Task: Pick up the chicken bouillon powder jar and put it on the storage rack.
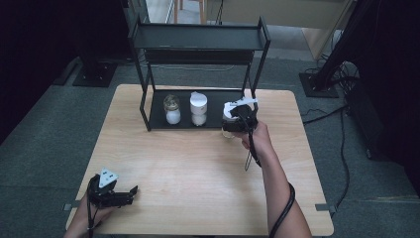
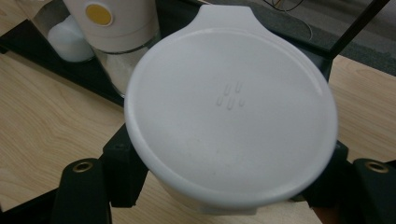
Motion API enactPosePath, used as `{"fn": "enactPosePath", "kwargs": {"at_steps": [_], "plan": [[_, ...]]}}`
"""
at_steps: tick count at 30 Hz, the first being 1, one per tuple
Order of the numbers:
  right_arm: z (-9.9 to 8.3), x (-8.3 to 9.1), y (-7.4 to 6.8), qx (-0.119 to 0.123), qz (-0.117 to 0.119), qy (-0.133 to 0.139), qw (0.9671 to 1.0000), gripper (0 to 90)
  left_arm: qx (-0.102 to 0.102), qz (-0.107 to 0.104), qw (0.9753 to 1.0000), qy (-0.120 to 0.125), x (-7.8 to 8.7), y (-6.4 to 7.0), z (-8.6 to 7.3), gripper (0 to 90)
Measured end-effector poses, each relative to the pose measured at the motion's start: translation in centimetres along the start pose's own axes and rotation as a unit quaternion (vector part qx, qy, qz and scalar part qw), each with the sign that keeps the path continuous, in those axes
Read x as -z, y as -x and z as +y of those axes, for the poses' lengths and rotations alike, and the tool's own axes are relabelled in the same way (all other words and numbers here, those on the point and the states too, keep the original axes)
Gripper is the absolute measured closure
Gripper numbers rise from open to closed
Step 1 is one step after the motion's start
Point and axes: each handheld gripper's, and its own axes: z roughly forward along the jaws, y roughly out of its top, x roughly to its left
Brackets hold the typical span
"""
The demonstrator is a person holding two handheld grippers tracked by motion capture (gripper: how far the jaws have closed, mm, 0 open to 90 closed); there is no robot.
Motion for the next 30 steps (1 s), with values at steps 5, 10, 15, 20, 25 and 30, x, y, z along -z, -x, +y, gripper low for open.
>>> {"fn": "enactPosePath", "kwargs": {"at_steps": [5,10,15,20,25,30], "plan": [[0.4,-0.7,0.1,0.000,-0.003,-0.005,1.0000,30.5,0.000,0.000,1.0000,0.000,0.0,0.0,0.0,0.0],[0.9,-1.4,0.2,-0.001,-0.006,-0.007,1.0000,30.5,0.000,0.000,1.0000,0.000,0.0,0.0,0.0,0.0],[1.7,-2.2,0.2,-0.006,-0.011,-0.010,0.9999,30.5,0.000,0.000,1.0000,0.000,0.0,0.0,0.0,0.0],[2.1,-3.0,0.3,-0.007,-0.012,-0.013,0.9998,30.5,0.000,0.000,1.0000,0.000,0.0,0.0,0.0,0.0],[2.4,-3.7,0.4,-0.010,-0.014,-0.017,0.9997,30.5,0.000,0.000,1.0000,0.000,0.0,0.0,0.0,0.0],[2.8,-4.1,0.5,-0.011,-0.019,-0.018,0.9996,30.5,0.000,0.000,1.0000,0.000,0.0,0.0,0.0,0.0]]}}
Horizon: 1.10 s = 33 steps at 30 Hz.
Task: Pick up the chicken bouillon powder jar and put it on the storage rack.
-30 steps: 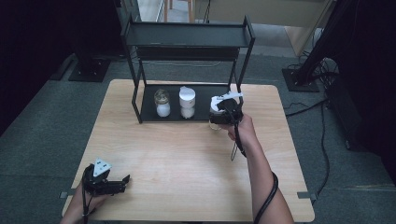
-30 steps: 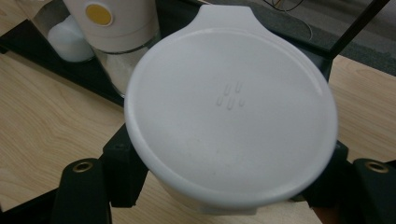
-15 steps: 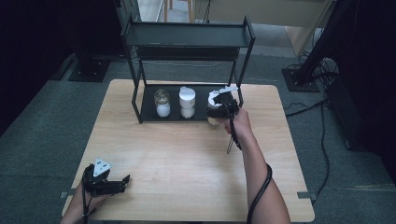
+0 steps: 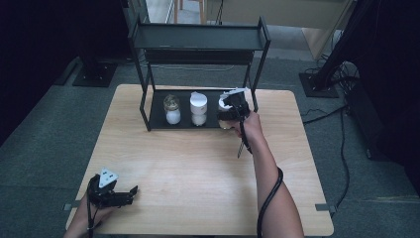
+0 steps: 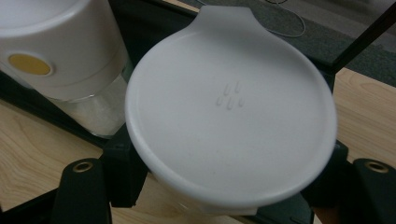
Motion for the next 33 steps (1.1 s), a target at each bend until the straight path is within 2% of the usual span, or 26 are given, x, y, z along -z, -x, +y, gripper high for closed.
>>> {"fn": "enactPosePath", "kwargs": {"at_steps": [11,16,24,33], "plan": [[0.5,-0.8,0.3,-0.001,-0.010,0.003,0.9999,30.5,0.000,0.000,1.0000,0.000,0.0,0.0,0.0,0.0],[0.2,-1.3,0.8,-0.012,-0.020,0.005,0.9997,30.4,-0.001,-0.001,1.0000,0.000,0.0,0.0,0.0,0.0],[0.0,-1.3,1.0,-0.021,-0.015,0.011,0.9996,29.9,-0.001,-0.001,1.0000,0.000,0.0,0.0,0.0,0.0],[-1.3,-1.5,0.8,-0.011,0.001,0.012,0.9999,13.6,-0.001,-0.001,1.0000,0.000,0.0,0.0,0.0,0.0]]}}
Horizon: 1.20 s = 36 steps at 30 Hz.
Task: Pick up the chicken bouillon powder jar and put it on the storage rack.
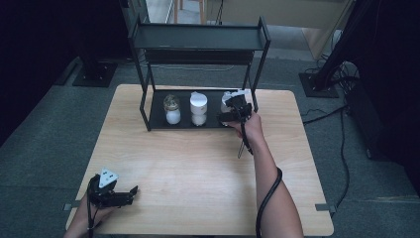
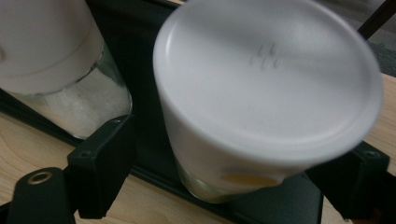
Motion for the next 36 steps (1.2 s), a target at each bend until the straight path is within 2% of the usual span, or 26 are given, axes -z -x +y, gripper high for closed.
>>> {"fn": "enactPosePath", "kwargs": {"at_steps": [7,10,15,28,36], "plan": [[-1.6,-0.1,-0.4,0.009,0.015,0.005,0.9998,0.0,0.000,0.000,1.0000,0.000,0.0,0.0,0.0,0.0],[-2.3,-0.2,-0.7,0.018,0.003,0.010,0.9998,0.0,0.001,0.000,1.0000,0.000,0.0,0.0,0.0,0.0],[-3.5,0.1,-0.7,-0.002,-0.011,0.034,0.9994,0.0,0.000,0.000,1.0000,0.000,0.0,0.0,0.0,0.0],[-7.1,0.3,-0.4,-0.002,0.045,0.057,0.9974,0.0,0.000,-0.001,1.0000,0.000,0.0,0.0,0.0,0.0],[-8.6,0.4,0.0,-0.005,0.049,0.055,0.9973,0.0,0.000,-0.001,1.0000,0.000,0.0,0.0,0.0,0.0]]}}
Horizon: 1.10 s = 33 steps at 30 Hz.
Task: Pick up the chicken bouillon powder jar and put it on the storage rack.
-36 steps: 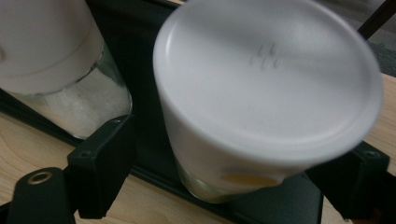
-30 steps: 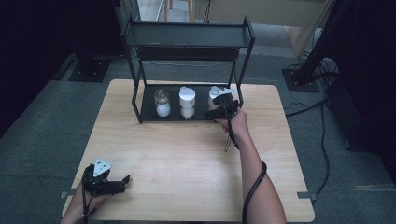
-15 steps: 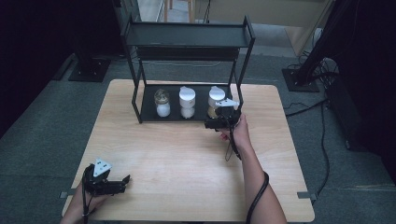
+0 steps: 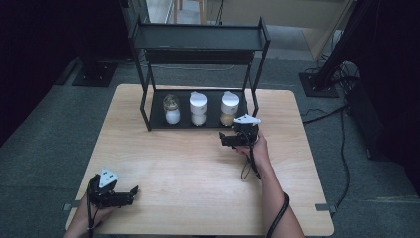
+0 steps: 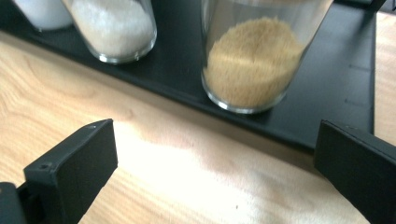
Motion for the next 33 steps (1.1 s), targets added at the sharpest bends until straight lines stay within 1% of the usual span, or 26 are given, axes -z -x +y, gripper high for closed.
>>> {"fn": "enactPosePath", "kwargs": {"at_steps": [2,4,12,14,16,17,19,21,29,33], "plan": [[-0.4,-0.1,0.0,0.007,0.001,-0.005,1.0000,0.0,0.000,0.000,1.0000,0.000,0.0,0.0,0.0,0.0],[-0.8,-0.2,-0.1,0.011,-0.005,-0.010,0.9999,0.0,0.000,0.000,1.0000,0.000,0.0,0.0,0.0,0.0],[-2.1,-0.7,0.1,0.017,-0.018,-0.040,0.9989,0.0,0.000,0.000,1.0000,0.000,0.0,0.0,0.0,0.0],[-2.3,-0.7,0.2,0.016,-0.021,-0.039,0.9989,0.0,0.000,0.000,1.0000,0.000,0.0,0.0,0.0,0.0],[-2.3,-0.6,0.2,0.014,-0.017,-0.036,0.9991,0.0,0.000,0.000,1.0000,0.000,0.0,0.0,0.0,0.0],[-2.4,-0.5,0.2,0.015,-0.016,-0.040,0.9989,0.0,0.000,0.000,1.0000,0.000,0.0,0.0,0.0,0.0],[-2.5,-0.6,0.0,0.027,-0.017,-0.053,0.9981,0.0,0.000,0.000,1.0000,0.000,0.0,0.0,0.0,0.0],[-2.5,-0.6,-0.1,0.029,-0.017,-0.054,0.9980,0.0,0.000,0.000,1.0000,0.000,0.0,0.0,0.0,0.0],[-2.8,-0.3,0.1,0.021,-0.006,-0.060,0.9980,0.0,0.000,0.000,1.0000,0.000,0.0,0.0,0.0,0.0],[-3.0,0.0,0.2,0.017,-0.005,-0.062,0.9979,0.0,0.000,0.000,1.0000,0.000,0.0,0.0,0.0,0.0]]}}
